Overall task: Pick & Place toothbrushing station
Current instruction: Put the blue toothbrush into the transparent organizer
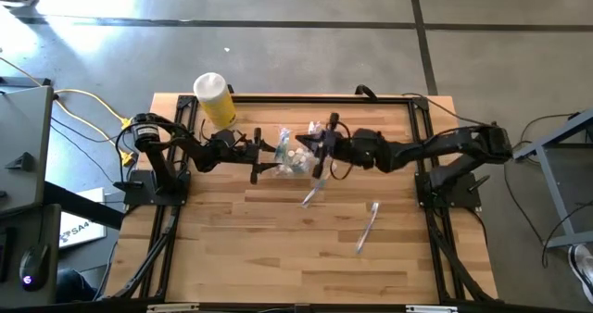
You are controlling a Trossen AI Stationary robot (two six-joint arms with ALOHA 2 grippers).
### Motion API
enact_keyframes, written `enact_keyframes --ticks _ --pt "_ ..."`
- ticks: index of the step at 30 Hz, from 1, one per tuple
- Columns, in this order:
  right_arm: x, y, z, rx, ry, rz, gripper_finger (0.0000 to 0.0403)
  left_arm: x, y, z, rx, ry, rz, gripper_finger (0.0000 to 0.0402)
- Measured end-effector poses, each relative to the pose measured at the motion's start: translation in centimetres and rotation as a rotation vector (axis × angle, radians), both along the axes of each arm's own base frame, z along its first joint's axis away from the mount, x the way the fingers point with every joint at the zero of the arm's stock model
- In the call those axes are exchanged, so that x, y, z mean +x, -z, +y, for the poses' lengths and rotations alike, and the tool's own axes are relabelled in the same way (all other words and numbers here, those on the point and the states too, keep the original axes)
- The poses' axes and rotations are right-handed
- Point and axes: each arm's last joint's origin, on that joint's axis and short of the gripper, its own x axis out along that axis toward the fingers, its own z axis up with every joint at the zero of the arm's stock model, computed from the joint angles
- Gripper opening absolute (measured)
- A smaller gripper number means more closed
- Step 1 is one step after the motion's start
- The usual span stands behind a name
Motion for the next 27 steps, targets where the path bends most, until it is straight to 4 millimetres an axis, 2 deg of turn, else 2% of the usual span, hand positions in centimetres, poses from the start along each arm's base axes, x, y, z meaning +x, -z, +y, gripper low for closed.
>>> enact_keyframes --ticks 4,9,13,16,23,27 --pt "1.4 0.2 -1.4 0.021 0.024 0.024 0.0003 0.0 0.0 0.0 0.014 0.001 0.002 0.019" --pt "4.4 0.3 -2.6 0.025 0.04 0.109 0.0003 0.0 0.1 0.0 0.018 0.0 0.009 0.019" --pt "6.6 0.9 -3.1 0.03 0.139 0.2 0.0003 0.0 0.1 0.0 0.017 0.0 0.013 0.019" --pt "7.5 1.4 -3.3 0.032 0.144 0.242 0.0003 0.0 0.2 0.0 0.015 0.0 0.019 0.019" --pt "7.8 2.4 -2.7 0.133 0.097 0.268 0.0003 0.0 0.2 0.0 0.021 0.0 0.023 0.019" --pt "7.7 1.7 -1.6 0.044 0.146 0.254 0.0003 0.0 0.3 0.0 0.033 0.001 0.025 0.019"
